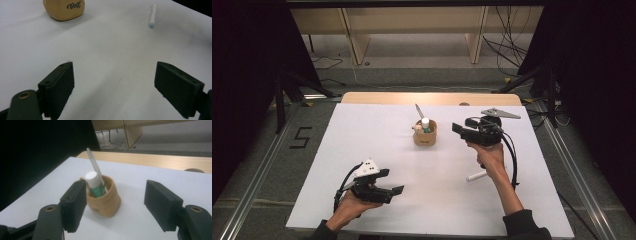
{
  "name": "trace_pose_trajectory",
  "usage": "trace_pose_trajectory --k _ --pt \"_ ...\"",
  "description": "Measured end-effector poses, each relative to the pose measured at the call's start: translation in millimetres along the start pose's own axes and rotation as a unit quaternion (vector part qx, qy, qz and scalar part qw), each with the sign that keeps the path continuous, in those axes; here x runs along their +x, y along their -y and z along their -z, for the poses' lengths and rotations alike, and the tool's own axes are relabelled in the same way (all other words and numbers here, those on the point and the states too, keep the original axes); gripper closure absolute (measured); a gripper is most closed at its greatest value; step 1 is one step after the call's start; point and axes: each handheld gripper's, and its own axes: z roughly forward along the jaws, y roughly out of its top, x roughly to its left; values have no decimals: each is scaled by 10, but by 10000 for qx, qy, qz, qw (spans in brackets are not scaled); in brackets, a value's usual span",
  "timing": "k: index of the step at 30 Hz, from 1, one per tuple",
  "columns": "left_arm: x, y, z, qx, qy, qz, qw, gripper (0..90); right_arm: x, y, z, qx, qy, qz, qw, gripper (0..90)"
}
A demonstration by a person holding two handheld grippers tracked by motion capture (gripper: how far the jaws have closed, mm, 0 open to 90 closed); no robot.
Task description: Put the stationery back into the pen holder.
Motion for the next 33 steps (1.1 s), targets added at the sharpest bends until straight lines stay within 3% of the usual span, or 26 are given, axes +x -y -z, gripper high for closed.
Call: trace_pose_trajectory --k 9,20,33 --pt "-26 -46 -46 20 33 -7 10000 157 71 242 241 -3 -67 127 9999 330" --pt "-68 -134 -113 19 30 7 10000 158 80 504 578 -136 67 272 9995 322" --pt "-187 -305 -343 199 142 -147 9996 160 84 852 874 -173 163 197 9995 317"
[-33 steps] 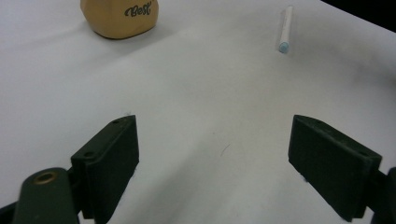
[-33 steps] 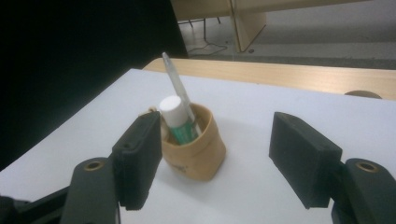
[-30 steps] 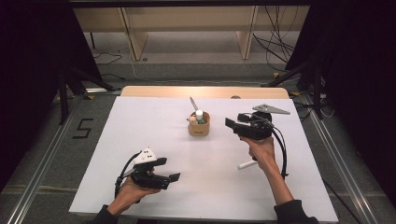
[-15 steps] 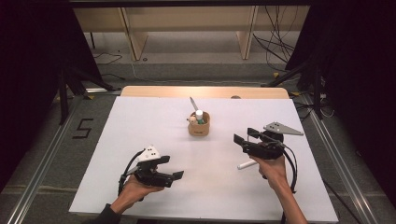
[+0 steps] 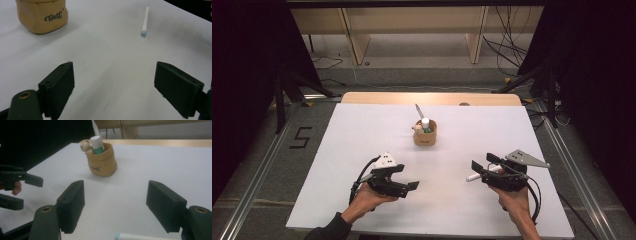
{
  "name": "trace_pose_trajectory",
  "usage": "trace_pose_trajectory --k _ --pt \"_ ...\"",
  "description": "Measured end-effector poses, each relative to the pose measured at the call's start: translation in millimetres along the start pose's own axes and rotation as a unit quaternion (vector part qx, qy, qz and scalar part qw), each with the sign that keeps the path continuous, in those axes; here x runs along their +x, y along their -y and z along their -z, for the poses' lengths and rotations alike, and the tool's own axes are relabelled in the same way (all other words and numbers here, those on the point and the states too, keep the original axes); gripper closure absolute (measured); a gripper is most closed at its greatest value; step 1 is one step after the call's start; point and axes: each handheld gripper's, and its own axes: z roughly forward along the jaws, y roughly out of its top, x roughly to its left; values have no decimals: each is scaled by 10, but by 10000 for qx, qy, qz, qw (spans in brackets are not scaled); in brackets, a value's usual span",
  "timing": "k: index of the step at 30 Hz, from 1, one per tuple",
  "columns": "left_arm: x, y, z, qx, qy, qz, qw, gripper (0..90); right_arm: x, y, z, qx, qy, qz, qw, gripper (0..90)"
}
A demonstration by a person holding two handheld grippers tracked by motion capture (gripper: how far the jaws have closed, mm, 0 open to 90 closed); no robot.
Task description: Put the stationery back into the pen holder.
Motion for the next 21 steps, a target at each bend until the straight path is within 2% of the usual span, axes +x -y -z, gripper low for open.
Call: trace_pose_trajectory --k 8,15,21 --pt "-33 -105 -136 95 50 -77 9999 161 15 199 145 -1 27 11 10000 315" --pt "-33 -166 -298 241 54 -106 9996 161 40 284 218 28 52 45 10000 281" --pt "-14 -193 -374 314 71 -135 9994 161 71 333 275 -5 64 99 9999 271"
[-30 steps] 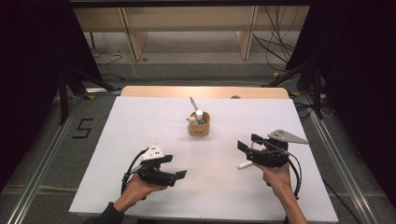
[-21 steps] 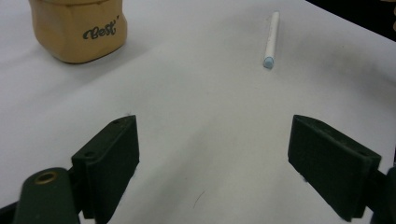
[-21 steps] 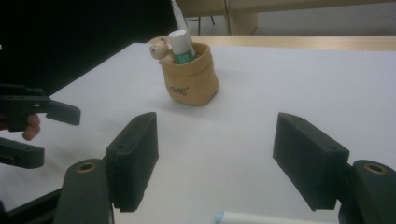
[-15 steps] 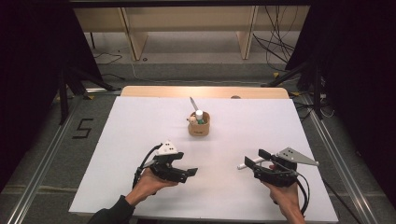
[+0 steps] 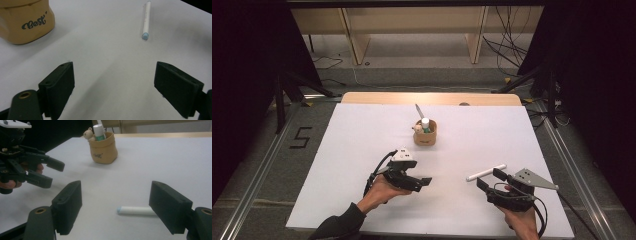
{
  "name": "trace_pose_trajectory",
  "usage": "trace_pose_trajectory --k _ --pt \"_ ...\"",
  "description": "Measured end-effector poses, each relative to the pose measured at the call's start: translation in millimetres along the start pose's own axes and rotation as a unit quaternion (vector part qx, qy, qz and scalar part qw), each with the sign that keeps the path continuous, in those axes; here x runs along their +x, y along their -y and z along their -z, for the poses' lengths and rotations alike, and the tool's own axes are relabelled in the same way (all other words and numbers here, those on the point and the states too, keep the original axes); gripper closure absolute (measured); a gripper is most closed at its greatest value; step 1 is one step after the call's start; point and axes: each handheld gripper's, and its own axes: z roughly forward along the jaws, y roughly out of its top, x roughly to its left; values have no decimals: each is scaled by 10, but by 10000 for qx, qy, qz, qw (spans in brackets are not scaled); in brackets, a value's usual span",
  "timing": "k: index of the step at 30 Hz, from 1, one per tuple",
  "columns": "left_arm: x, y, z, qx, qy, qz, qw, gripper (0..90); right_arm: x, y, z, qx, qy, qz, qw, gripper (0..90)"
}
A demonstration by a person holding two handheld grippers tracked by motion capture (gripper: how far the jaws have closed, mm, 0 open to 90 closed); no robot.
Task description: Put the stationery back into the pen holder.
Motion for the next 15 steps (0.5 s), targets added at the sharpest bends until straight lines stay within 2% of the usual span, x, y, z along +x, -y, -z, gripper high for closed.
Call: trace_pose_trajectory --k 2,9,15 --pt "-3 -10 -30 19 12 16 10000 161 5 23 10 15 5 -12 10000 270" --pt "-121 -92 -187 109 151 -217 9996 163 15 54 57 -13 72 38 10000 269" --pt "-200 -194 -340 128 267 -302 9991 171 2 82 118 -38 121 -1 9999 269"
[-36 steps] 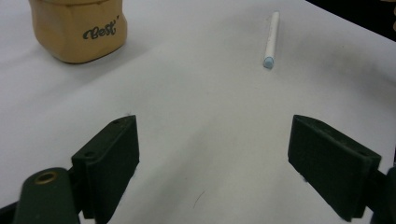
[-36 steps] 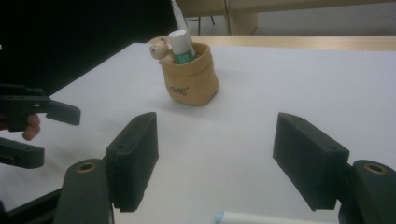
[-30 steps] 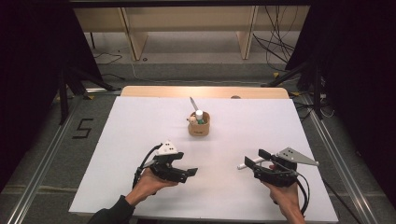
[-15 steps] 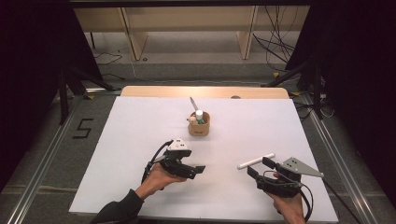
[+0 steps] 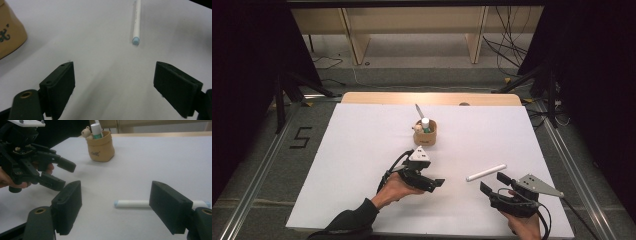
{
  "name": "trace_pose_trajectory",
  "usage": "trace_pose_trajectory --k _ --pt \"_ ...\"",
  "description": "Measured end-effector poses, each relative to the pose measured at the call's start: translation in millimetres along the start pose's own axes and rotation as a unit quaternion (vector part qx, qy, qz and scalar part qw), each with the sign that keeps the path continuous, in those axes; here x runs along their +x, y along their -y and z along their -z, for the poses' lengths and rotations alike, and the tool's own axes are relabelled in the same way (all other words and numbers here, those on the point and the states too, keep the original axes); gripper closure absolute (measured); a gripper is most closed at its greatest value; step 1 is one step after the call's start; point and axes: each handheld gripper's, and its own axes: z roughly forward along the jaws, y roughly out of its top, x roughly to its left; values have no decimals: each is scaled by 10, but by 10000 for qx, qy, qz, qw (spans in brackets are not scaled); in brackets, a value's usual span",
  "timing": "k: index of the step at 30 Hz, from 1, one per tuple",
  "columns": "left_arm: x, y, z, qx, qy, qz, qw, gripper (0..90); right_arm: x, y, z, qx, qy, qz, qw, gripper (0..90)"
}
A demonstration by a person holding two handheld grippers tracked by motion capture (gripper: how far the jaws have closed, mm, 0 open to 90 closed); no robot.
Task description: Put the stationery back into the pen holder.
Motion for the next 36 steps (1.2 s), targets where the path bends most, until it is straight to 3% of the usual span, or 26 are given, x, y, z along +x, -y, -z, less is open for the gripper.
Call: trace_pose_trajectory --k 18,36 --pt "-213 -199 -553 244 217 -509 9982 256 13 42 29 5 -18 10 10000 260" --pt "-314 -326 -846 345 327 -741 9961 430 13 51 25 4 -49 -4 10000 261"
